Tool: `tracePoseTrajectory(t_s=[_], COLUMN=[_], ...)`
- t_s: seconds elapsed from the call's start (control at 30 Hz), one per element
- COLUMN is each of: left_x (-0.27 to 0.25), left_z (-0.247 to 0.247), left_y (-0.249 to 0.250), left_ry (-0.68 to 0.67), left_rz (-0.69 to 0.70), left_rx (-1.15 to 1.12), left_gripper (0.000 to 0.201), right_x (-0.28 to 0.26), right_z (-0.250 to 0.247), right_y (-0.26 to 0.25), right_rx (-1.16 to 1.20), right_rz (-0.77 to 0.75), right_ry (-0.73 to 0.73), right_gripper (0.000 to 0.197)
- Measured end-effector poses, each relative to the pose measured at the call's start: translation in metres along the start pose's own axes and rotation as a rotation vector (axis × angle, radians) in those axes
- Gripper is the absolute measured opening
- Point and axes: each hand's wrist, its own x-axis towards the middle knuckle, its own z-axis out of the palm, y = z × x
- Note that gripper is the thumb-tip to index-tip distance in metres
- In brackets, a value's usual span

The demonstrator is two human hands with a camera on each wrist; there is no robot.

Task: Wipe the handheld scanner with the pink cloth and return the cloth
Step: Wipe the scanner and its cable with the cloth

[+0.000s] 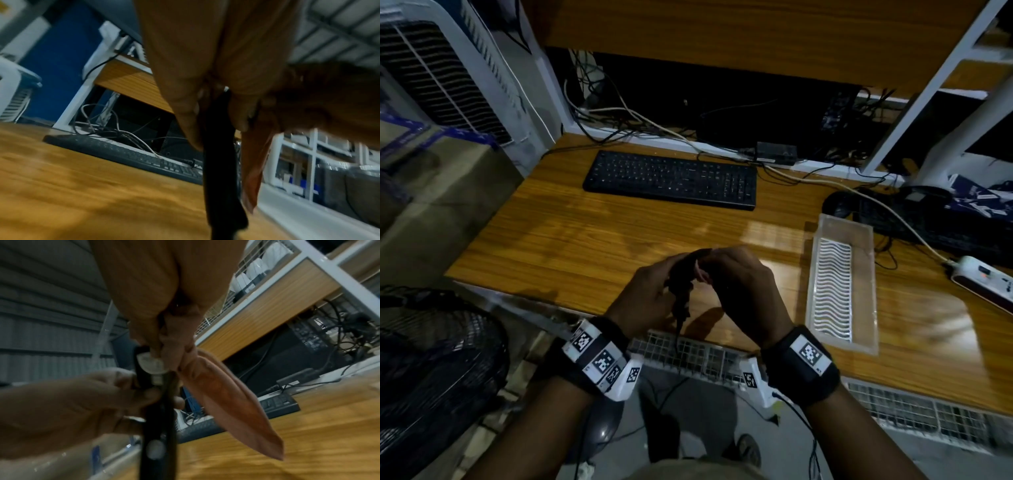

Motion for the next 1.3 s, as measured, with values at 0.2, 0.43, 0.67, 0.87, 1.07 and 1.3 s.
tracePoseTrajectory(t_s=[0.2,0.43,0.67,0.87,1.07,1.3], left_x=[-0.008,-0.016,-0.016,-0.018,-0.016,-0.017], left_z=[0.017,0.026,0.029,0.022,0.023,0.022], left_y=[-0.010,-0.003,0.001,-0.003,-0.009,-0.005], left_ry=[0.183,0.224,0.260,0.267,0.226,0.161], left_rz=[0.014,-0.015,0.052,0.048,0.105,0.131], left_rx=[0.008,-0.044,-0.025,0.072,0.158,0.201], left_gripper=[0.046,0.046,0.045,0.043,0.050,0.056], right_x=[-0.030,-0.033,-0.031,-0.035,-0.031,-0.035], right_z=[-0.014,-0.033,-0.017,-0.018,-0.019,-0.016], right_y=[0.002,0.004,-0.015,-0.009,-0.009,-0.002], right_rx=[0.230,0.243,-0.172,-0.256,-0.101,0.020], right_rz=[0.178,0.350,0.047,0.157,0.057,-0.001], right_ry=[0.107,0.249,0.093,-0.110,-0.266,-0.298], right_gripper=[0.026,0.021,0.026,0.042,0.054,0.048])
